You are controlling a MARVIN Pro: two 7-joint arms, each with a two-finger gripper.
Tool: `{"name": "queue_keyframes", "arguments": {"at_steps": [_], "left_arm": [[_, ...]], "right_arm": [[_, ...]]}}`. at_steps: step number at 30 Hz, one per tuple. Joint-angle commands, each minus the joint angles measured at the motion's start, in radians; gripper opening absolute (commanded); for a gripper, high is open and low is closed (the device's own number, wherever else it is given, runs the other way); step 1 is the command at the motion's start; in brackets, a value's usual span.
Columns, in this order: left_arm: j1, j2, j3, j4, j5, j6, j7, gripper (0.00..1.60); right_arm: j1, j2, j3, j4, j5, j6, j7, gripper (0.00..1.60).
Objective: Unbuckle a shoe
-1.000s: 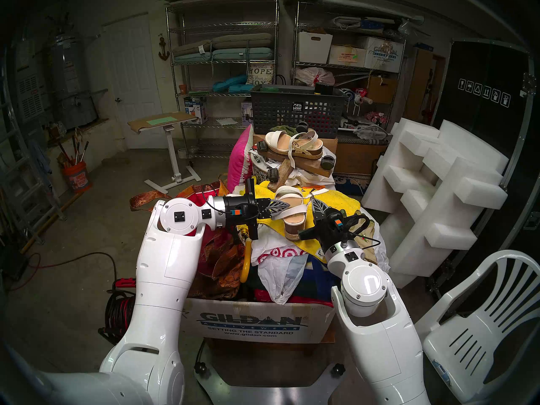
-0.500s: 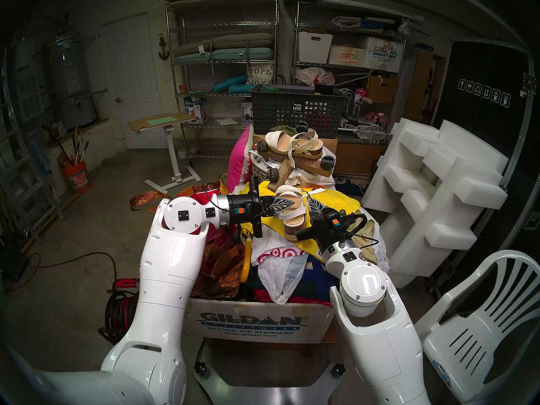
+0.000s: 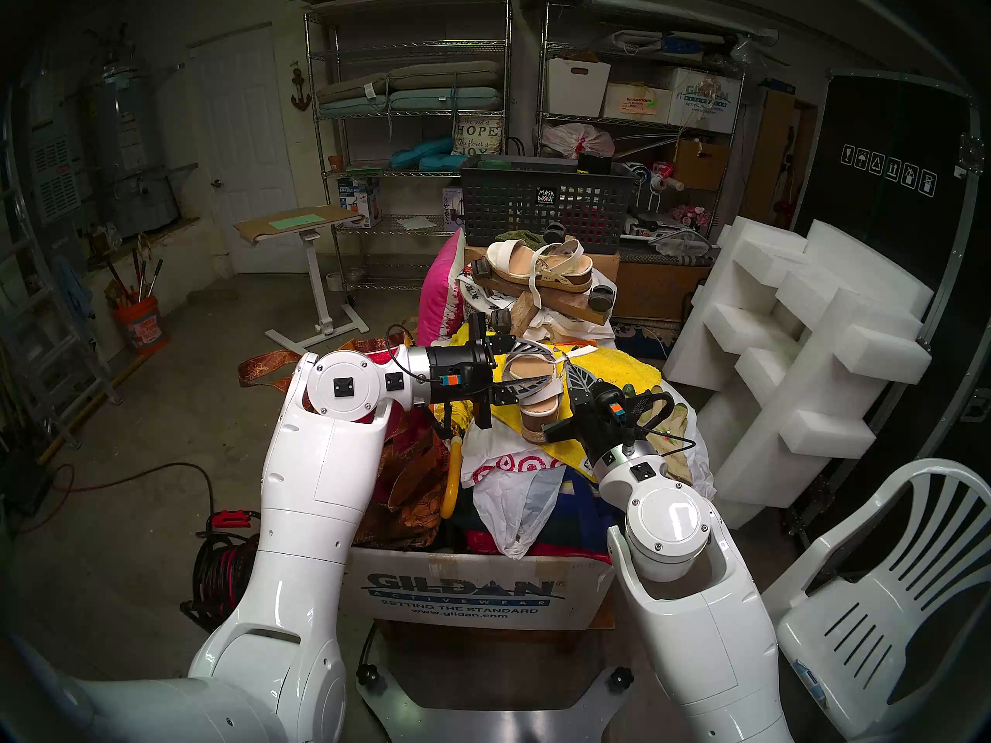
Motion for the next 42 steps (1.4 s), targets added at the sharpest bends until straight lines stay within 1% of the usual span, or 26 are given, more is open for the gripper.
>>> {"name": "queue_keyframes", "arguments": {"at_steps": [1,7,8,13,14,16,17,18,19,20,23,28,33,42], "left_arm": [[-0.041,-0.005,0.005,0.022,0.037,-0.043,0.033,0.95],[-0.056,-0.012,0.017,0.041,0.056,-0.049,0.053,0.87],[-0.059,-0.015,0.022,0.048,0.063,-0.051,0.059,0.78],[-0.065,-0.021,0.030,0.060,0.073,-0.054,0.068,0.79],[-0.069,-0.023,0.033,0.073,0.086,-0.062,0.079,0.79],[-0.073,-0.026,0.034,0.082,0.100,-0.067,0.090,0.73],[-0.076,-0.027,0.033,0.088,0.106,-0.073,0.097,0.60],[-0.076,-0.027,0.033,0.088,0.106,-0.073,0.097,0.60],[-0.083,-0.030,0.029,0.103,0.130,-0.086,0.121,0.16],[-0.087,-0.030,0.026,0.110,0.140,-0.093,0.129,0.00],[-0.092,-0.033,0.013,0.129,0.159,-0.117,0.155,0.00],[-0.089,-0.037,0.001,0.130,0.164,-0.132,0.163,0.00],[-0.068,-0.037,-0.010,0.100,0.137,-0.120,0.144,0.00],[-0.039,-0.018,-0.023,0.066,0.116,-0.106,0.121,0.00]], "right_arm": [[0.003,0.000,0.005,-0.040,0.004,-0.017,-0.004,0.00],[-0.002,0.002,0.006,-0.050,0.005,-0.017,-0.002,0.00],[-0.003,0.003,0.006,-0.053,0.006,-0.017,-0.001,0.00],[-0.006,0.007,0.006,-0.058,0.009,-0.016,0.002,0.00],[-0.009,0.009,0.007,-0.060,0.012,-0.016,0.004,0.00],[-0.011,0.010,0.006,-0.062,0.015,-0.016,0.006,0.00],[-0.013,0.010,0.006,-0.062,0.015,-0.017,0.006,0.00],[-0.013,0.010,0.006,-0.062,0.015,-0.017,0.006,0.00],[-0.014,0.010,0.005,-0.064,0.017,-0.015,0.006,0.00],[-0.015,0.009,0.004,-0.065,0.018,-0.014,0.006,0.00],[-0.020,0.011,0.003,-0.070,0.019,-0.013,0.005,0.00],[-0.023,0.005,0.005,-0.074,0.012,-0.011,-0.011,0.00],[-0.010,-0.014,0.007,-0.059,0.006,-0.011,-0.042,0.00],[0.005,-0.022,0.011,-0.047,0.003,-0.007,-0.056,0.00]]}}
